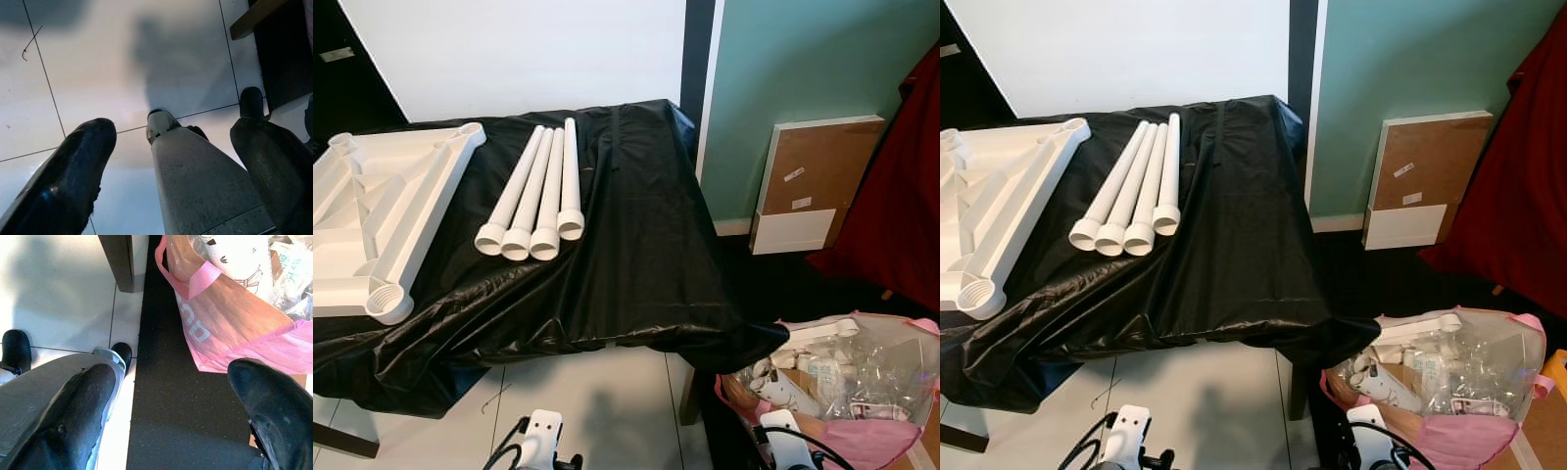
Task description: Building children table
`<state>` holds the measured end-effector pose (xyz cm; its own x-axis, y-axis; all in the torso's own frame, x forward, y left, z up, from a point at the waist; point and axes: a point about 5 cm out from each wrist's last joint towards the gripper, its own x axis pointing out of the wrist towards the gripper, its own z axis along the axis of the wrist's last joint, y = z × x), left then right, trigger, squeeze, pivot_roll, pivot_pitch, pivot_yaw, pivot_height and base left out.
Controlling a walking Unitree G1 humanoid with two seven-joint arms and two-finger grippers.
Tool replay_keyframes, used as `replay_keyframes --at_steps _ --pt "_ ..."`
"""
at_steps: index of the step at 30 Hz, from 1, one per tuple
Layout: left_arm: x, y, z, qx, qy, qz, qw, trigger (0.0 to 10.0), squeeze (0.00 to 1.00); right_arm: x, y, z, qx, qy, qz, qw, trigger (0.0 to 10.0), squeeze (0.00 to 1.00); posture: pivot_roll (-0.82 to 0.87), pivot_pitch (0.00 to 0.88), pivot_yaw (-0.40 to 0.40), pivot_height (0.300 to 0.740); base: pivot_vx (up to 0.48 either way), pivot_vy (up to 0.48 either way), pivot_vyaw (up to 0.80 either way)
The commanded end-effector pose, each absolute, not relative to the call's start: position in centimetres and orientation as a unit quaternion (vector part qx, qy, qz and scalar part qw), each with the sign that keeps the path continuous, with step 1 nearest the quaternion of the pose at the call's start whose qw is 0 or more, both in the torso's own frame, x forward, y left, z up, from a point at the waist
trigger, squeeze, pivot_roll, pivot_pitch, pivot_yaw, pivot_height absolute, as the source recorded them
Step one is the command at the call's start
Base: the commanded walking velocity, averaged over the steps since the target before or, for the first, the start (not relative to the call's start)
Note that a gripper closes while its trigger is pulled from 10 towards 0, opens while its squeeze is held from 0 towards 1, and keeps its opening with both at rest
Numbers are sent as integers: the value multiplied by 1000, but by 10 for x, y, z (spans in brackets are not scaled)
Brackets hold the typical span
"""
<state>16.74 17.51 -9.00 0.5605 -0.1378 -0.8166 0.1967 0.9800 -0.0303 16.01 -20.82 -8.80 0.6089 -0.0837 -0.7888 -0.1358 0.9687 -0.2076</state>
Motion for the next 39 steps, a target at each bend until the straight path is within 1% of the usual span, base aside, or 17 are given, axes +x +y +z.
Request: replay_keyframes --at_steps 1,22,39 --pt "158 182 -95 47 477 -54 876 10000 0 154 -207 -91 -119 449 15 885 10000 0 -110 0 45 740 0 0 0" --pt "155 178 -96 40 480 -50 875 10000 0 155 -214 -89 -129 451 19 883 10000 0 -103 0 14 740 0 0 0" --pt "155 178 -96 42 482 -53 873 10000 0 152 -214 -90 -134 456 24 880 10000 0 -105 0 16 740 0 306 0"
